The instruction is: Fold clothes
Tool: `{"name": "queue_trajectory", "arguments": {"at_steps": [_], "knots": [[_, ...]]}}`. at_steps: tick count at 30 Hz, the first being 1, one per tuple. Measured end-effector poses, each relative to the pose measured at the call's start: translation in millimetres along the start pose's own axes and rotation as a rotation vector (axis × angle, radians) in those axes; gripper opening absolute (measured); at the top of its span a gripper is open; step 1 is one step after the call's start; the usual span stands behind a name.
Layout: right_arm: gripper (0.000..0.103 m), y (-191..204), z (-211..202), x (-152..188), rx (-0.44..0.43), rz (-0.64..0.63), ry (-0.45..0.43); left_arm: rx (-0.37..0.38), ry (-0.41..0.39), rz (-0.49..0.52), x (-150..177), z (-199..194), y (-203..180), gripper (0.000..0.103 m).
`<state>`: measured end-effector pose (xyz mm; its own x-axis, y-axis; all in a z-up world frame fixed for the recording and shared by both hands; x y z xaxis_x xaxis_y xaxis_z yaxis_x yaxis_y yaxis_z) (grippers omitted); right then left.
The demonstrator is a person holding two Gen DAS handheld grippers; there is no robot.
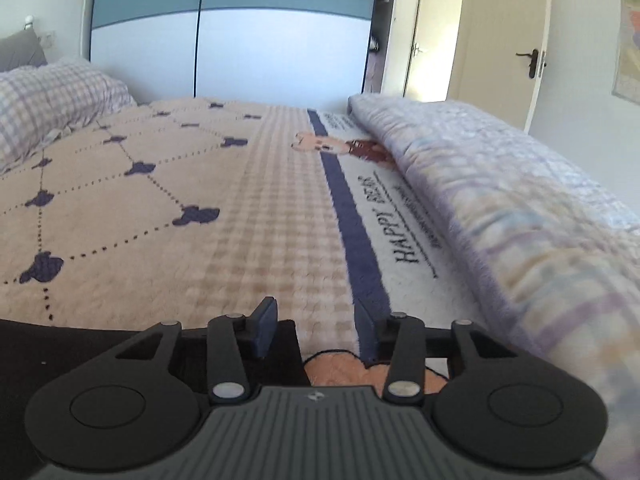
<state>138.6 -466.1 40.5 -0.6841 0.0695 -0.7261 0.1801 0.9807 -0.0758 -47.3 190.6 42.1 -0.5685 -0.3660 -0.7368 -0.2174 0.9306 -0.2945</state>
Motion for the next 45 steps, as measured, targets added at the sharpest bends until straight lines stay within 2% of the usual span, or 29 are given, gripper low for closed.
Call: {"name": "queue_trajectory", "arguments": {"at_steps": [1,3,5,7,9,11,17,19,20,22,23,24,25,26,28,33,34,36,37,38,39,41,43,44,45], "knots": [[0.056,1,-13,2,-0.018,0.008,-0.016,0.006,-0.02,0.001,-1,-6,-1,0.039],[0.059,12,-40,15,-0.15,0.011,-0.004,0.011,-0.056,0.004,-2,-15,-6,0.044],[0.061,35,-63,35,-0.267,-0.013,0.021,0.026,-0.063,-0.005,-3,-17,-12,0.053],[0.062,75,-83,61,-0.362,-0.1,0.053,0.033,-0.067,-0.008,-3,-18,-17,0.054],[0.062,119,-102,87,-0.452,-0.206,0.079,0.011,-0.076,0.021,-2,-15,-27,0.056],[0.062,165,-122,111,-0.53,-0.323,0.07,0.018,-0.075,0.031,0,-15,-34,0.056],[0.062,262,-169,151,-0.645,-0.66,-0.051,0.072,-0.097,0.07,7,-29,-52,0.058],[0.06,277,-162,152,-0.639,-0.685,-0.025,0.105,-0.086,0.082,8,-27,-59,0.062],[0.059,282,-155,153,-0.648,-0.685,0.03,0.127,-0.064,0.094,9,-21,-64,0.068],[0.034,287,-149,160,-0.702,-0.657,0.117,0.148,-0.006,0.126,15,-6,-71,0.068],[0.03,286,-149,160,-0.702,-0.656,0.122,0.132,0.026,0.139,19,3,-72,0.068],[0.022,286,-149,161,-0.702,-0.656,0.126,0.117,0.058,0.152,24,12,-73,0.068],[0.013,286,-149,162,-0.702,-0.655,0.13,0.096,0.084,0.159,28,20,-72,0.065],[0.011,286,-150,163,-0.702,-0.655,0.135,0.071,0.104,0.161,32,26,-69,0.061],[0.009,285,-150,165,-0.703,-0.653,0.144,0.035,0.12,0.178,37,30,-64,0.043],[0.01,285,-151,169,-0.704,-0.651,0.166,0.026,0.136,0.177,36,22,-60,0.04],[0.01,284,-151,170,-0.704,-0.65,0.17,0.037,0.127,0.166,34,18,-61,0.041],[0.012,284,-152,171,-0.704,-0.65,0.177,0.081,0.092,0.157,29,11,-68,0.049],[0.015,283,-157,170,-0.708,-0.65,0.173,0.109,0.07,0.169,27,9,-75,0.056],[0.019,281,-161,164,-0.723,-0.642,0.166,0.124,0.06,0.182,26,11,-82,0.062],[0.028,279,-165,158,-0.741,-0.622,0.153,0.13,0.059,0.191,27,15,-90,0.063],[0.038,268,-170,134,-0.808,-0.465,0.073,0.139,0.09,0.2,34,32,-102,0.063],[0.06,258,-173,112,-0.867,-0.305,-0.001,0.099,0.121,0.22,49,52,-108,0.062],[0.061,259,-163,106,-0.871,-0.235,0.008,0.073,0.098,0.253,55,55,-111,0.063],[0.061,265,-152,106,-0.865,-0.218,0.045,0.047,0.075,0.286,62,58,-114,0.063]]}}
Point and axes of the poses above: each gripper's, at about its wrist camera, not at the fingertips, and z roughly the way its jaws point, y to its left, x to its underside, the point moved 4 cm from there along z, roughly the way its jaws point, and after that the axes turned 12 degrees about y, right-handed, at the moved point
